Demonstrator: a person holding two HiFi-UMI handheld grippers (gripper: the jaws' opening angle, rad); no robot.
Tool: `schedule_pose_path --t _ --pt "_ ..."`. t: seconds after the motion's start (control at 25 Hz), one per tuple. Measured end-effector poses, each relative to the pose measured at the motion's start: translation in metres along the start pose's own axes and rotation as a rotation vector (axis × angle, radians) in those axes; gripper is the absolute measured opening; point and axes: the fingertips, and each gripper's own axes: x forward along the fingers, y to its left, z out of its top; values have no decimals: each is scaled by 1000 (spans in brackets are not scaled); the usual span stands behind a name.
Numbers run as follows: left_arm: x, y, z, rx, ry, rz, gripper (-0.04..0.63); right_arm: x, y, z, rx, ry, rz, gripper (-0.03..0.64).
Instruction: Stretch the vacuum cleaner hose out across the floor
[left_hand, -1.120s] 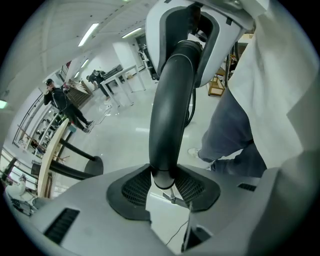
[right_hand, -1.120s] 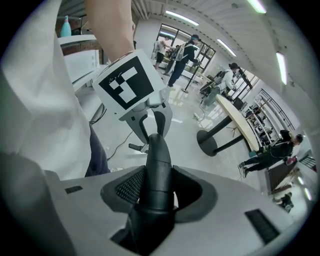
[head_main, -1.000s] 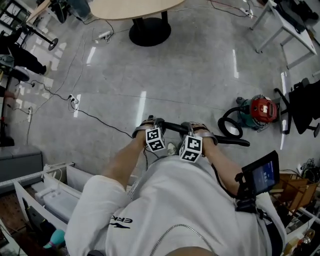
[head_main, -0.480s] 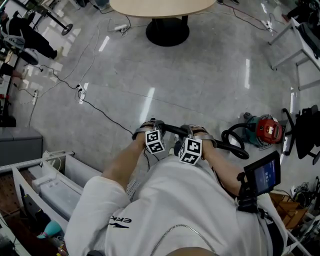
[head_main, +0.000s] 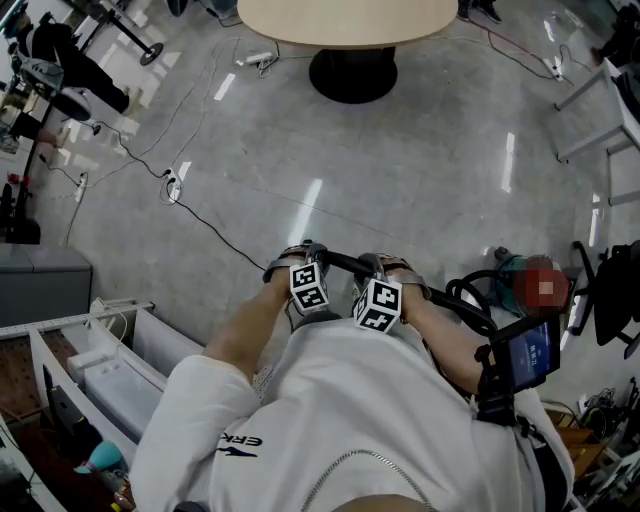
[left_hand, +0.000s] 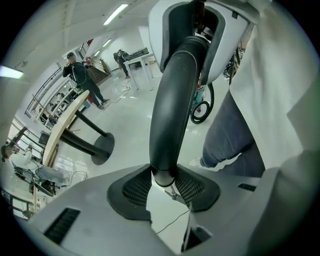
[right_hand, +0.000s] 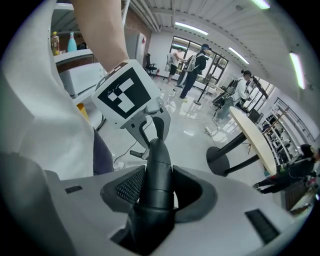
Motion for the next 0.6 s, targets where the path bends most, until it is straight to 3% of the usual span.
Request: schedule_pose_path --t 0.32,0.6 --pt "7 34 -24 82 -28 -31 143 24 -17 28 84 16 -39 169" --pt "-2 72 -69 170 -77 -63 141 51 -26 85 161 68 -104 169"
